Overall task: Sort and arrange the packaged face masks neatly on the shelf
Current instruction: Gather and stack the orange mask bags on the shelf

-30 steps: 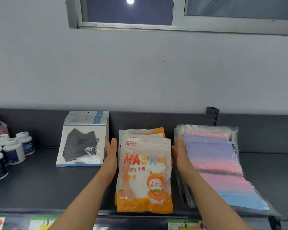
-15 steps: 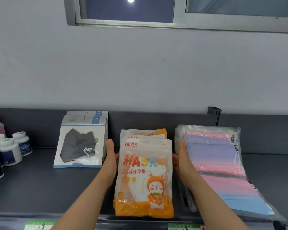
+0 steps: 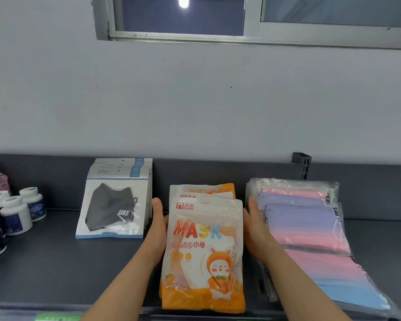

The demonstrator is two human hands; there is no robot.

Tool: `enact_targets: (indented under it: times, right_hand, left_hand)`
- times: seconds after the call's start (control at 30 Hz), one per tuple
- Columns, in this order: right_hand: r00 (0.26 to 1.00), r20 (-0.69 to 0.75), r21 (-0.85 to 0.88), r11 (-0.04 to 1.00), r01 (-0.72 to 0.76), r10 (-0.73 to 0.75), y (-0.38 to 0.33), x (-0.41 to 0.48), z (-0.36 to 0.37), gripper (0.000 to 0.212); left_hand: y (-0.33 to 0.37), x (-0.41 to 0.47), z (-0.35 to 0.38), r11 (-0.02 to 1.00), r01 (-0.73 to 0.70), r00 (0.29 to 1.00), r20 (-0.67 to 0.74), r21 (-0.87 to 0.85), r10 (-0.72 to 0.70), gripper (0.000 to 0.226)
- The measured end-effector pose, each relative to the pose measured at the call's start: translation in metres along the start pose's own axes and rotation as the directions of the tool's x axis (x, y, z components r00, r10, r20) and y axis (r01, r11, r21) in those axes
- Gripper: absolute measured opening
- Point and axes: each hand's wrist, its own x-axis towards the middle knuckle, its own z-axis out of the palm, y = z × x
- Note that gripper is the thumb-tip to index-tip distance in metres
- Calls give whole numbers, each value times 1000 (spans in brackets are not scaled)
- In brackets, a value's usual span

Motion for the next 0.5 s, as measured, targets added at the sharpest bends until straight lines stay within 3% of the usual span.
enact_targets:
  times: [0.07,0.17,0.27,0.33,0.43,0.5]
  right_hand:
    - [1000,-1,37,999,-25,25,1,2,-1,64]
    - [999,-29,58,998,-16,18,1,3,-2,65]
    - [1000,9,59,998,6,-7,5,3,-1,61]
    - [999,44,59,998,14,-17,7,4,-3,60]
    - [990,136,76,997,10,-21,10,5,-6,58]
    - [987,158,75,997,-1,-11,12,5,-7,68]
  left_hand:
    - [-2,1,-3,1000,-13,1000,9,5,13,89]
    - [-3,3,-7,999,-29,1000,-4,35,29,96]
    - [-4,-2,-3,989,-114,991,-55,93,119,49]
    - [-7,0,-5,980,-153,986,-54,124,161,38]
    - [-10,5,-8,976,-169,982,-66,134,179,57]
    - [-11,6,-8,981,-154,987,-33,117,159,66]
